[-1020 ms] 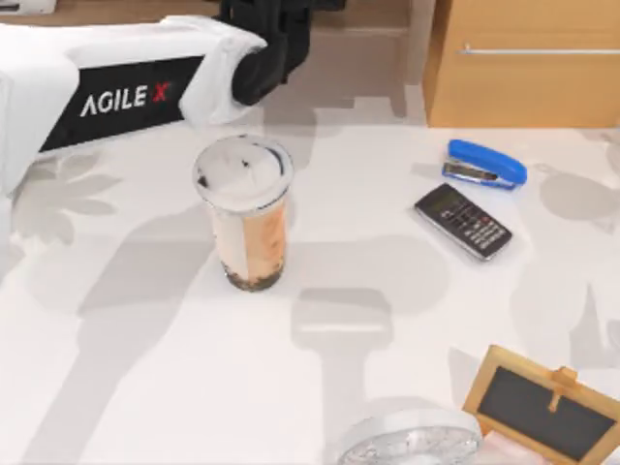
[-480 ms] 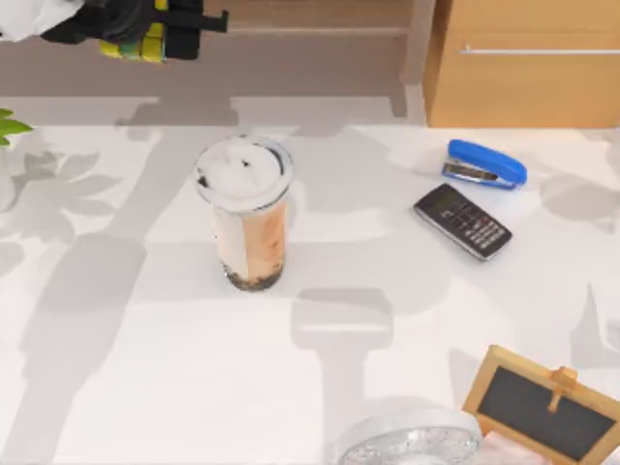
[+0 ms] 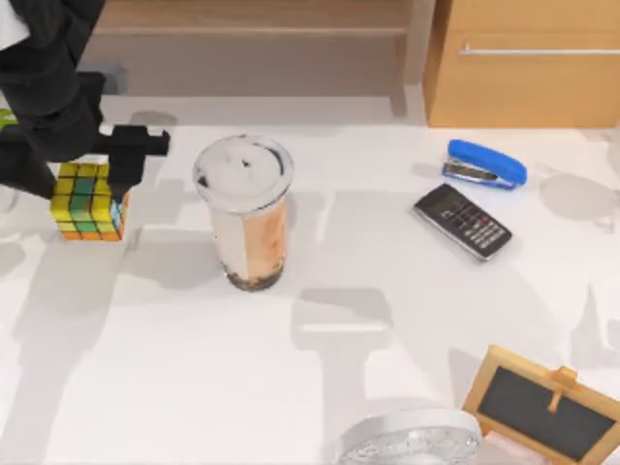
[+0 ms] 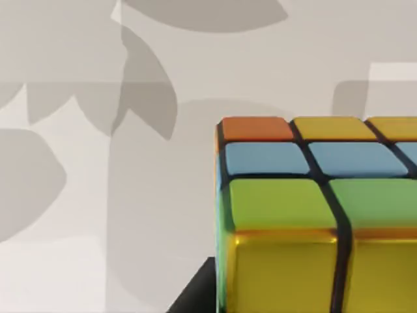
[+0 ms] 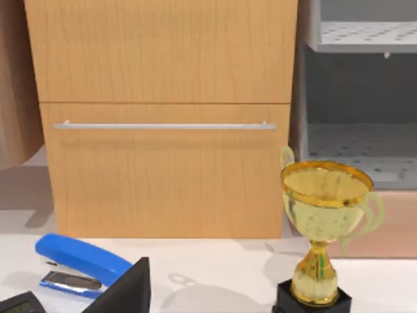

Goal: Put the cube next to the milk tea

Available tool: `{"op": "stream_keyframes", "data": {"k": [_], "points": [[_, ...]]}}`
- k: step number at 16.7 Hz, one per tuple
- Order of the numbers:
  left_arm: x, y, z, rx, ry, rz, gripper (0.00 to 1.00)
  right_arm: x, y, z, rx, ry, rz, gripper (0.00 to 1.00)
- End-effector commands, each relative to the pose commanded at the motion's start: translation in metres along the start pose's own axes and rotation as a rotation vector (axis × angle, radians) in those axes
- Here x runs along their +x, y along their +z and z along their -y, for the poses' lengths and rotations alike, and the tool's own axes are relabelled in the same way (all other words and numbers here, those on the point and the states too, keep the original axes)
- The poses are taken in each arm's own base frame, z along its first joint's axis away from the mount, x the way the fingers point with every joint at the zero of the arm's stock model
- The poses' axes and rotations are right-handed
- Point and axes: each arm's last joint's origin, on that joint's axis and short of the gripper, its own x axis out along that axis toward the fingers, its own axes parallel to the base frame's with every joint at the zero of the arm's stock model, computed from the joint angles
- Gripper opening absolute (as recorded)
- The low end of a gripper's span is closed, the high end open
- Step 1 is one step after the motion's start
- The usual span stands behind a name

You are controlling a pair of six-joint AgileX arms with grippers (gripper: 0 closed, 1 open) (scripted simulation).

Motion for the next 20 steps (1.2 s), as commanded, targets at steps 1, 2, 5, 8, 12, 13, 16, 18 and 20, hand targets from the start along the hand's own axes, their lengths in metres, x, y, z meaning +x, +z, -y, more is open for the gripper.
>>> {"op": "stream_keyframes", "data": {"k": [1,2,5,8,12,13,16,18,20], "points": [[0.0064,-0.0022,-0.0001,-0.003,-0.014,-0.047,0.0,0.0,0.0,0.0,0.0,0.0,0.0,1.0],[0.0109,-0.0038,0.0007,-0.004,-0.024,-0.079,0.0,0.0,0.0,0.0,0.0,0.0,0.0,1.0],[0.013,-0.0046,0.0014,-0.003,-0.029,-0.094,0.0,0.0,0.0,0.0,0.0,0.0,0.0,1.0],[0.0114,-0.0043,0.0023,0.002,-0.028,-0.087,0.0,0.0,0.0,0.0,0.0,0.0,0.0,1.0],[0.0109,-0.004,-0.0003,-0.002,-0.026,-0.082,0.0,0.0,0.0,0.0,0.0,0.0,0.0,1.0],[0.0105,-0.0039,-0.0013,-0.003,-0.025,-0.079,0.0,0.0,0.0,0.0,0.0,0.0,0.0,1.0],[0.0084,-0.0034,-0.0042,-0.008,-0.023,-0.066,0.0,0.0,0.0,0.0,0.0,0.0,0.0,1.0],[0.0064,-0.0029,-0.0058,-0.011,-0.023,-0.054,0.0,0.0,0.0,0.0,0.0,0.0,0.0,1.0],[0.0044,-0.0024,-0.0069,-0.014,-0.024,-0.041,0.0,0.0,0.0,0.0,0.0,0.0,0.0,1.0]]}}
